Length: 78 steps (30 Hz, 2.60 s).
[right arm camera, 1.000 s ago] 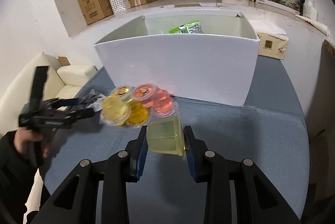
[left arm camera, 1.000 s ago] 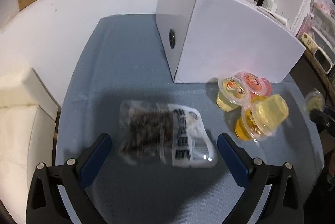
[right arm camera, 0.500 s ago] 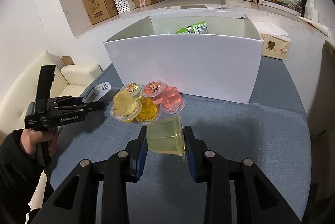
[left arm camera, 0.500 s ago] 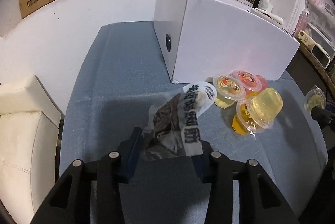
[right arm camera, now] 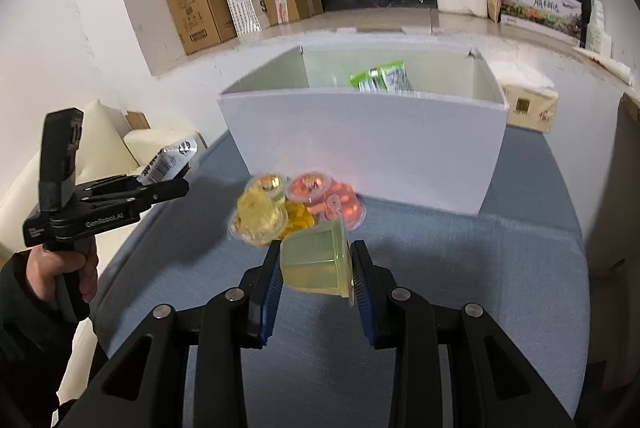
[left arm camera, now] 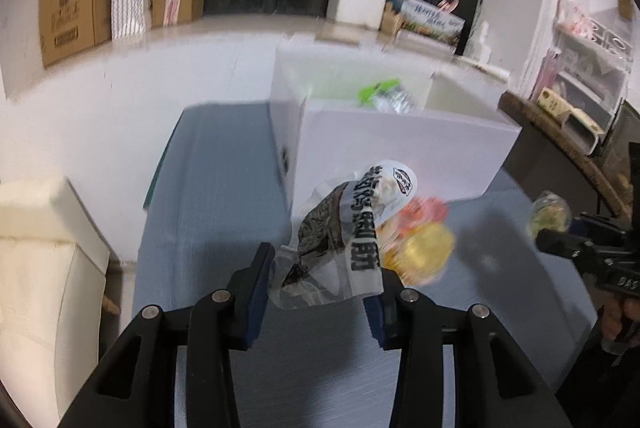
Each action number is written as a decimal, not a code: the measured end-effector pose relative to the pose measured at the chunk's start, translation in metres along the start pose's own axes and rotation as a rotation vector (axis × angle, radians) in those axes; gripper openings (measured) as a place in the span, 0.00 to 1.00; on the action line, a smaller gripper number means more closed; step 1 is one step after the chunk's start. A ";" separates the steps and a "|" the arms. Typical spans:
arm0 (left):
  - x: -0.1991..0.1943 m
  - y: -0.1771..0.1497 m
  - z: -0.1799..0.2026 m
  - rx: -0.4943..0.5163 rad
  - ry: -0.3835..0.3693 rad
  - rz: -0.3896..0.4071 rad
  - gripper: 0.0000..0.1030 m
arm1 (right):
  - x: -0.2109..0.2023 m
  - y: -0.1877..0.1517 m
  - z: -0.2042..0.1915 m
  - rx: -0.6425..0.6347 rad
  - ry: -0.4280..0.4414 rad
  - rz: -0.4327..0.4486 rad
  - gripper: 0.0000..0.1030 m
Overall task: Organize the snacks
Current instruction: 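Lower the snack bag and jelly cup into the white box and release, then grasp a yellow jelly cup with the right gripper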
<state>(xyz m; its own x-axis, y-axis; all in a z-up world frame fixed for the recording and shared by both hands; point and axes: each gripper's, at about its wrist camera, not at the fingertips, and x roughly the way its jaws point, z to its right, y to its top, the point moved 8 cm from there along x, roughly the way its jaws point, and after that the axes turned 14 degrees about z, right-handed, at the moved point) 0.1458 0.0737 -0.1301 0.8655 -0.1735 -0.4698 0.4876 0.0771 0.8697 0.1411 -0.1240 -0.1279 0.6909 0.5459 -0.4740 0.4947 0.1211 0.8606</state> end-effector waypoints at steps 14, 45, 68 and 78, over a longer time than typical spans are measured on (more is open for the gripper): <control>0.032 0.126 0.054 0.083 -0.073 0.143 0.44 | 0.009 0.124 0.026 -0.050 -0.031 0.134 0.35; 0.100 0.131 0.057 0.142 -0.025 0.066 1.00 | 0.046 0.148 0.097 0.128 -0.079 0.144 1.00; -0.054 -0.003 0.042 -0.091 -0.019 0.044 1.00 | 0.010 0.013 -0.011 0.078 0.040 0.067 1.00; -0.072 -0.018 0.016 -0.122 0.018 0.052 1.00 | 0.069 0.001 -0.055 -0.021 0.109 -0.031 0.92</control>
<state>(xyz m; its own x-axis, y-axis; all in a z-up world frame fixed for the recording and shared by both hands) 0.0725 0.0689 -0.1092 0.8912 -0.1486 -0.4286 0.4517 0.2046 0.8684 0.1608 -0.0403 -0.1492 0.6133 0.6288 -0.4779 0.5029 0.1557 0.8502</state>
